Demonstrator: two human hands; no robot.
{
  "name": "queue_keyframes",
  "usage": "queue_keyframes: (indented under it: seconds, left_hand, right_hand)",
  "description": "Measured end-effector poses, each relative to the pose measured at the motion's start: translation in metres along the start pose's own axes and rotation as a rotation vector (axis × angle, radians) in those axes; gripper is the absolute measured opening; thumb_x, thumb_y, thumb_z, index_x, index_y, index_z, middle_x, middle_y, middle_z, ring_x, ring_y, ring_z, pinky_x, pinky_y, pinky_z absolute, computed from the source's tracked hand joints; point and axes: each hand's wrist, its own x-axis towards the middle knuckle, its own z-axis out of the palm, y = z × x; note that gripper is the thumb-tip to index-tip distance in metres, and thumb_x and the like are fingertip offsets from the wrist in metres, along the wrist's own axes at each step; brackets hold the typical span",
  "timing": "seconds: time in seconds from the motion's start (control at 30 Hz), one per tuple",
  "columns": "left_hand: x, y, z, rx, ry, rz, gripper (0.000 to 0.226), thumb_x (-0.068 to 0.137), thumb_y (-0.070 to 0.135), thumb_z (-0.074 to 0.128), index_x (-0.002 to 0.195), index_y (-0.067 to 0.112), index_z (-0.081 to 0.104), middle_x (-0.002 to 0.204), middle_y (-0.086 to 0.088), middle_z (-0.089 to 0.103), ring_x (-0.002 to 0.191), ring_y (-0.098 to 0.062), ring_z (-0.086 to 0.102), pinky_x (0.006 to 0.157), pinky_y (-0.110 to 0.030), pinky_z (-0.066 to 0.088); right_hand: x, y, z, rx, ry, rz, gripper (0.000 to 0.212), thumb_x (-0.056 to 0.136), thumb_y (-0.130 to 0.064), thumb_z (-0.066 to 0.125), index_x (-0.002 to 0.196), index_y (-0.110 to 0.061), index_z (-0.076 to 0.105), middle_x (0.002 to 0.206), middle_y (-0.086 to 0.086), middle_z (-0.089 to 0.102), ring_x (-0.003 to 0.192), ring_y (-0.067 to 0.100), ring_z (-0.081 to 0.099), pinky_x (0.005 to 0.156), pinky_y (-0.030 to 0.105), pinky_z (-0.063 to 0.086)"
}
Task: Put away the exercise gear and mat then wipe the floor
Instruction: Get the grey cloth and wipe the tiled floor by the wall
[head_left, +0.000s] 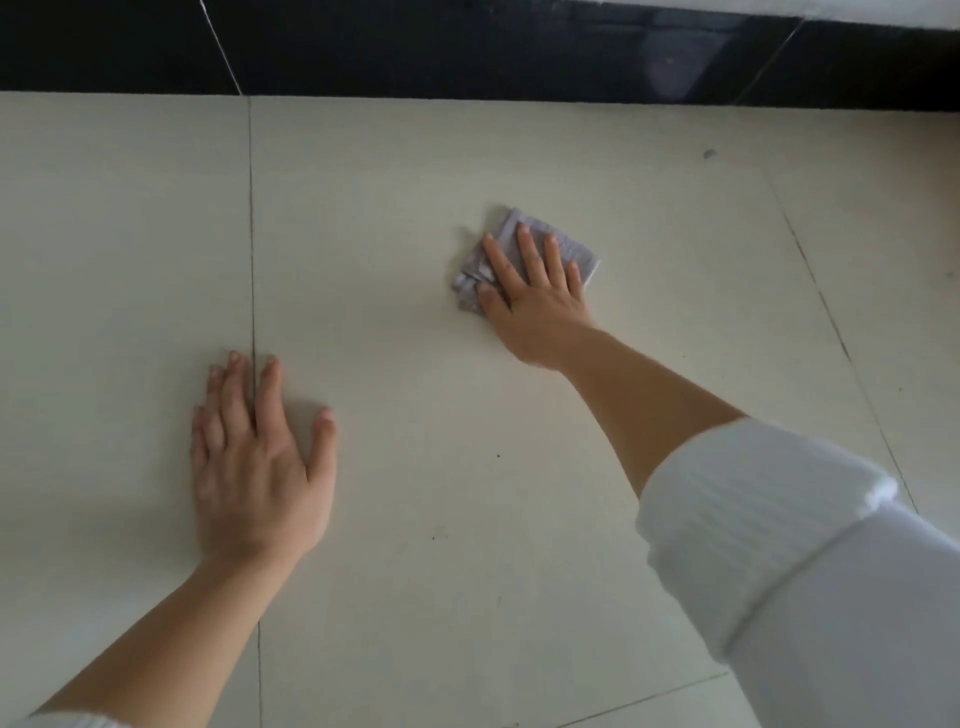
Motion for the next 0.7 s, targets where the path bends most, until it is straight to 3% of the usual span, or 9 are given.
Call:
queue_keyframes:
  seconds: [0.23,0.5,0.7]
  left_hand:
    - [0.001,0.0,0.002,-0.001,0.008,-0.007,0.068,0.087,0.048,0.032,0.142,0.008,0.033,0.15,-0.02,0.029,0.141,-0.032,0.021,0.115,-0.045,0.015]
    - [0.001,0.002,0.0,-0.039,0.017,0.003,0.067,0.086,0.045,0.036,0.141,0.007,0.034,0.15,-0.023,0.028,0.141,-0.035,0.02,0.115,-0.047,0.016]
    - [0.001,0.002,-0.001,-0.039,0.026,0.019,0.066,0.086,0.044,0.037,0.139,0.005,0.036,0.147,-0.024,0.03,0.139,-0.037,0.022,0.114,-0.049,0.018]
  right_hand:
    - [0.022,0.019,-0.012,0.056,0.055,0.184,0.06,0.095,-0.062,0.017,0.15,-0.044,0.0,0.16,0.004,-0.016,0.146,0.025,-0.018,0.118,0.042,-0.01]
    - [-0.036,0.061,0.002,0.163,0.128,0.487,0.06,0.096,-0.06,0.017,0.15,-0.042,-0.002,0.16,0.006,-0.015,0.146,0.026,-0.017,0.117,0.041,-0.013]
    - [-0.114,0.04,0.031,0.119,0.092,0.284,0.057,0.098,-0.054,0.021,0.15,-0.044,-0.001,0.159,0.005,-0.018,0.145,0.026,-0.02,0.118,0.04,-0.012]
